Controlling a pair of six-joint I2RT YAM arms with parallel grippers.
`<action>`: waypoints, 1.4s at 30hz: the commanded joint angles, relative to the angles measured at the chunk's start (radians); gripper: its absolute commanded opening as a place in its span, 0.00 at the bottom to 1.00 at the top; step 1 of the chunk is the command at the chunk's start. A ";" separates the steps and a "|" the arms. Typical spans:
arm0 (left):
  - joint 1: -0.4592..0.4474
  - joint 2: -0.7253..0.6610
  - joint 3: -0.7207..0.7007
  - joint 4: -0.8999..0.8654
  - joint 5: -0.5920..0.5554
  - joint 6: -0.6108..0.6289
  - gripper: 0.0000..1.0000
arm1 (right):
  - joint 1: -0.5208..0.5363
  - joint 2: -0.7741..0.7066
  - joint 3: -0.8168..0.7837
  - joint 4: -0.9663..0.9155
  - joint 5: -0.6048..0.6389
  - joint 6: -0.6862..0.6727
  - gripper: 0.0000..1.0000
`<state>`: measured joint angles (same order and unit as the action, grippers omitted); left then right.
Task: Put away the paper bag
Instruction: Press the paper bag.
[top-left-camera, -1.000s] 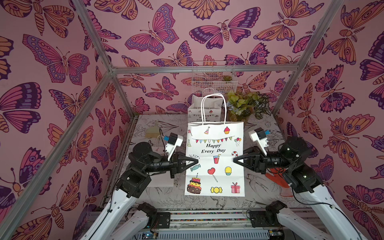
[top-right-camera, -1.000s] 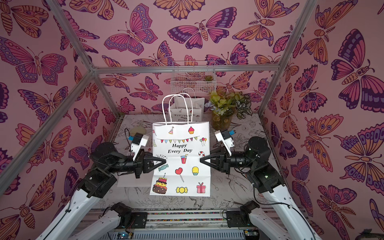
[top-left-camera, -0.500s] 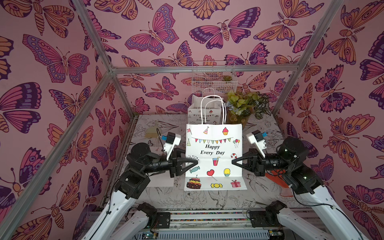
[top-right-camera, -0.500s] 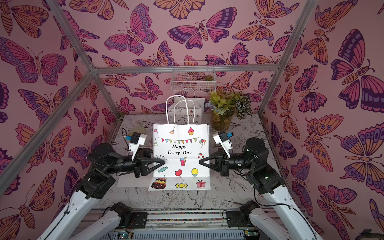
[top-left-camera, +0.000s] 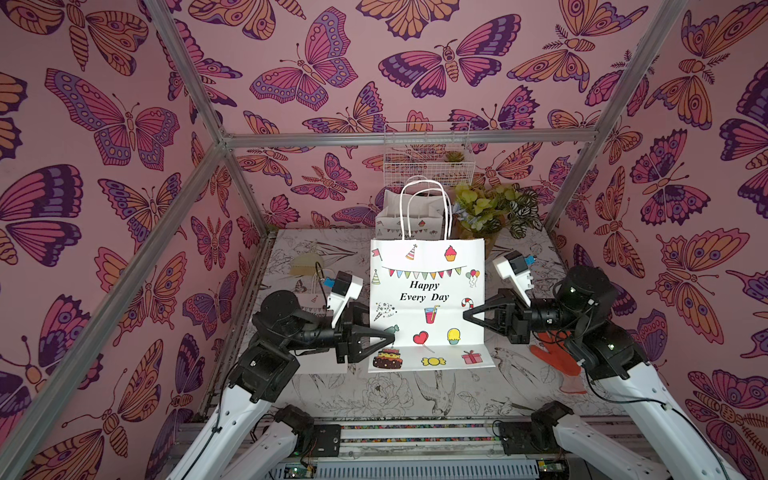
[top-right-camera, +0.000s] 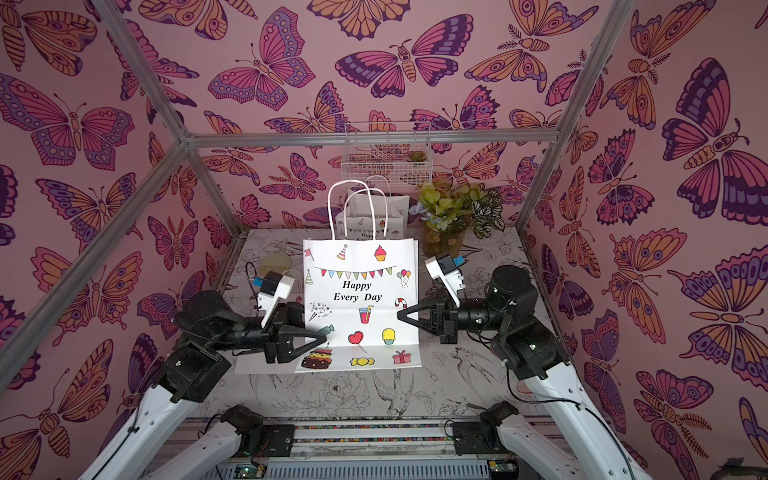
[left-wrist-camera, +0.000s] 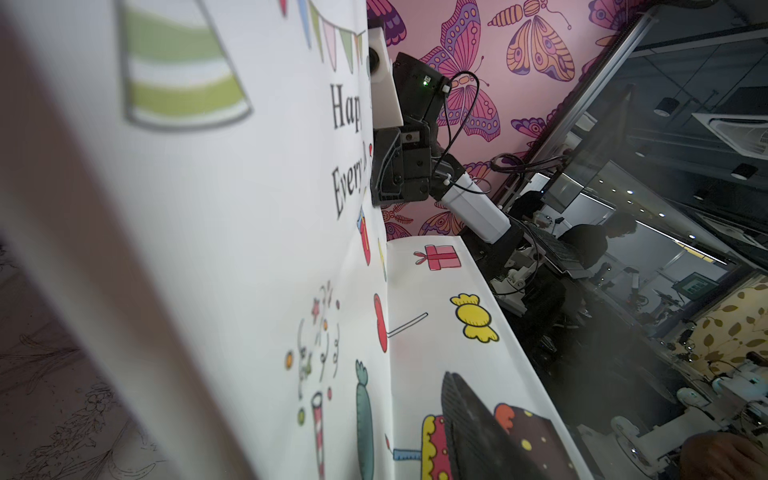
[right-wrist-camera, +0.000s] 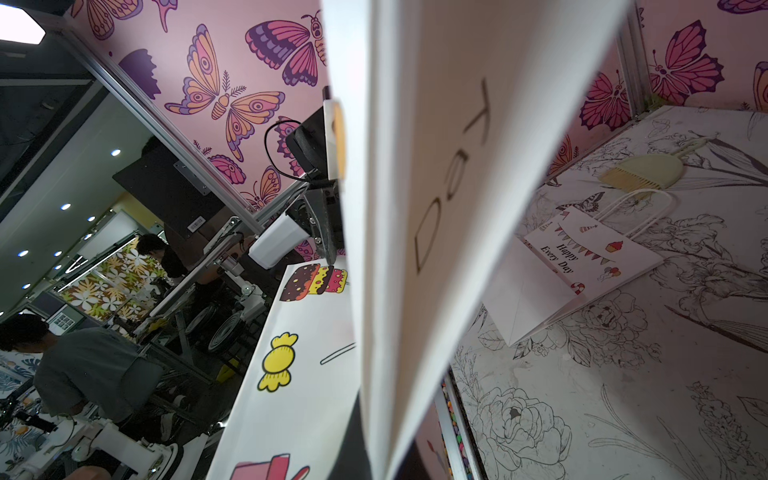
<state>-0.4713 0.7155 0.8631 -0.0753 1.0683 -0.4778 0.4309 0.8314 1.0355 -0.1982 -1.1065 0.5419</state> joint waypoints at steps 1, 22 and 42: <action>0.005 -0.012 -0.022 0.020 0.051 0.002 0.50 | -0.018 0.001 0.038 0.055 -0.018 -0.003 0.00; 0.005 -0.030 -0.011 0.020 -0.045 -0.003 0.00 | -0.005 -0.073 -0.091 0.109 -0.055 0.094 0.35; 0.005 -0.028 -0.016 0.062 -0.051 -0.030 0.05 | 0.097 -0.048 -0.129 0.124 -0.006 0.074 0.00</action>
<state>-0.4698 0.6994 0.8490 -0.0608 1.0500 -0.5060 0.5152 0.7876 0.9058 -0.0727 -1.1160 0.6285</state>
